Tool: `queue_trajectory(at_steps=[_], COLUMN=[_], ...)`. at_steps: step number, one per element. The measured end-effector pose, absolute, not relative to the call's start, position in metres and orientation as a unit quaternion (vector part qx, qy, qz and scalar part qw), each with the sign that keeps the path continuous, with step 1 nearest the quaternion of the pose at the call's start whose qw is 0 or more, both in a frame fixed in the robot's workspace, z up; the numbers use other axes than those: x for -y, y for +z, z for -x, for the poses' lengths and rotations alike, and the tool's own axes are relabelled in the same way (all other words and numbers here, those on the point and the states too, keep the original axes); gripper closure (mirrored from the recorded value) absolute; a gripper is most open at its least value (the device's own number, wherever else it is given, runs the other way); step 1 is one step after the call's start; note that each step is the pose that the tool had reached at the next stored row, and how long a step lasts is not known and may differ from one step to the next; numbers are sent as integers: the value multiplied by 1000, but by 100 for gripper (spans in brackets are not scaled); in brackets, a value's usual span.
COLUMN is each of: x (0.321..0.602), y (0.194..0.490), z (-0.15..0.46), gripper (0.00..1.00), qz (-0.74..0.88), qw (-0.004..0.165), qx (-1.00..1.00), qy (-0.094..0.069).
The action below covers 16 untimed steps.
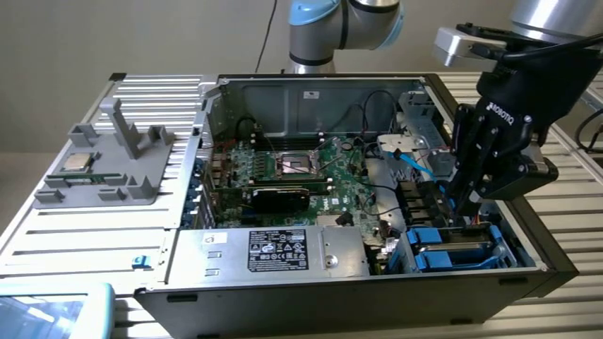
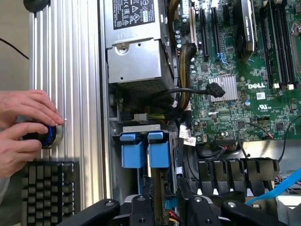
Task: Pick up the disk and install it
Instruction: 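Insert the first disk wire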
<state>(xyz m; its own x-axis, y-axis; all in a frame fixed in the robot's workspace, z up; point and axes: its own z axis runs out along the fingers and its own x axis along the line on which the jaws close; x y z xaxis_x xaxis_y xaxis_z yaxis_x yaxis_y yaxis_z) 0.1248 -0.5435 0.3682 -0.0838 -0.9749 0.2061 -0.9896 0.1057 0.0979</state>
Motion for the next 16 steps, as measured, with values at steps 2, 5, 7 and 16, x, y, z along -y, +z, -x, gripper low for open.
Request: queue_trajectory(at_steps=[2,5,7,16], x=[543,544,544,549], y=[368,368,368,367], z=[-125,-125,-125,-124], gripper=[67,67,67,67], qz=[-668,-668,-668,-669], qw=[109,109,109,101], qx=[735,735,735,736], qy=[33,32,32,24])
